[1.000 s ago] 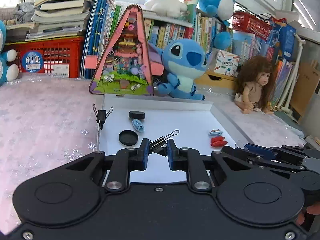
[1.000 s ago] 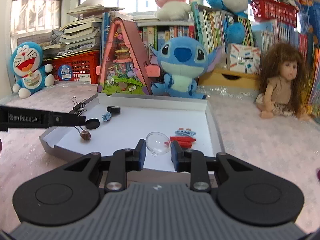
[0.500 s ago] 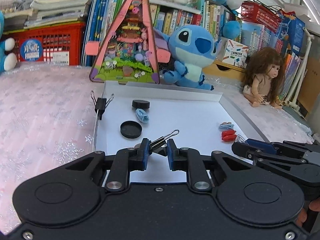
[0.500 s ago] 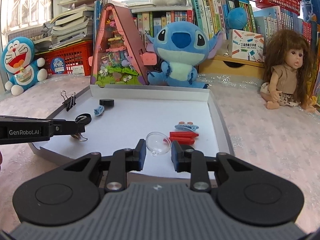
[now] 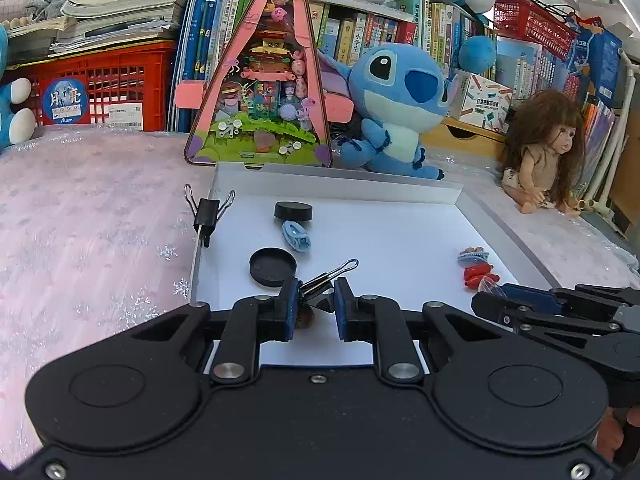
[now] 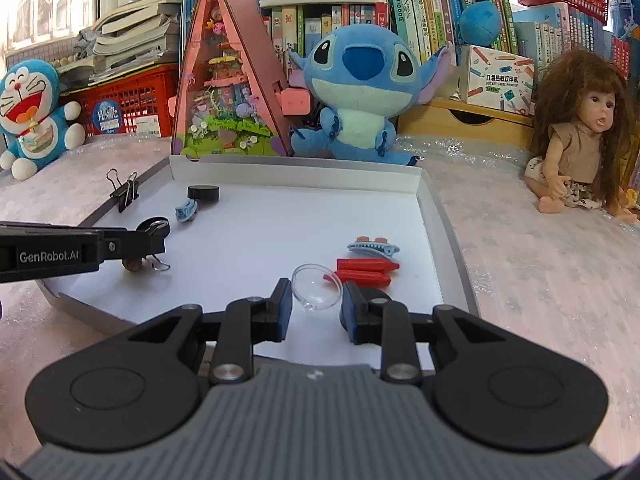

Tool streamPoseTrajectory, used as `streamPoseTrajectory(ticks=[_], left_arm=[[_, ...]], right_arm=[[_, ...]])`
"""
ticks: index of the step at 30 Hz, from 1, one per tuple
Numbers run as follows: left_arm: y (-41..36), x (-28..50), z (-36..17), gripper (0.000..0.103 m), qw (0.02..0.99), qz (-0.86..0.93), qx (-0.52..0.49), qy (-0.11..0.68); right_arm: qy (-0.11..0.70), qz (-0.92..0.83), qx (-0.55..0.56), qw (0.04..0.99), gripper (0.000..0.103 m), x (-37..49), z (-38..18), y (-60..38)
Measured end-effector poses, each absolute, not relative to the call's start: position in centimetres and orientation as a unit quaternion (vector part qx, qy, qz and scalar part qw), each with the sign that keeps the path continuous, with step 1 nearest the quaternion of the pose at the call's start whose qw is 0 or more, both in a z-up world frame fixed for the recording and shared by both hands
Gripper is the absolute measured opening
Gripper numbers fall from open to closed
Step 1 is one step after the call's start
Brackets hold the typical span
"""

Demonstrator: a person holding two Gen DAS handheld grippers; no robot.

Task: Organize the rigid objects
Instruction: 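Carry the binder clip and clear dome over the white box with both tools, then lower the binder clip and clear dome into the box and open both tools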

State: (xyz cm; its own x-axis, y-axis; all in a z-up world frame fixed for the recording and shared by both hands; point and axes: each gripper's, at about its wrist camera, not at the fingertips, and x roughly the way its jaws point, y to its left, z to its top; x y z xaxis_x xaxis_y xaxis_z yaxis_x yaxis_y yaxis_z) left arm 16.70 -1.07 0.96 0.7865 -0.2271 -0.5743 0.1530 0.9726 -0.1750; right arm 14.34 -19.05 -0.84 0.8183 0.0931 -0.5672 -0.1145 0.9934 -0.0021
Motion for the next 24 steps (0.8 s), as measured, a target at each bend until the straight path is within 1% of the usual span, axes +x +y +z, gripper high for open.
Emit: streamPoseTrajectory(ticks=[21, 23, 24], left_arm=[[-0.9, 18.0, 0.2, 0.018, 0.941, -0.087, -0.065, 0.321], [-1.0, 18.0, 0.3, 0.018, 0.94, -0.086, -0.067, 0.322], [-1.0, 18.0, 0.3, 0.018, 0.941, -0.088, -0.066, 0.321]], right_arm=[[0.304, 0.047, -0.021, 0.951, 0.032, 15.4, -0.9, -19.0], [0.303, 0.048, -0.02, 0.952, 0.038, 15.4, -0.9, -19.0], [0.303, 0.049, -0.018, 0.952, 0.038, 15.4, -0.9, -19.1]])
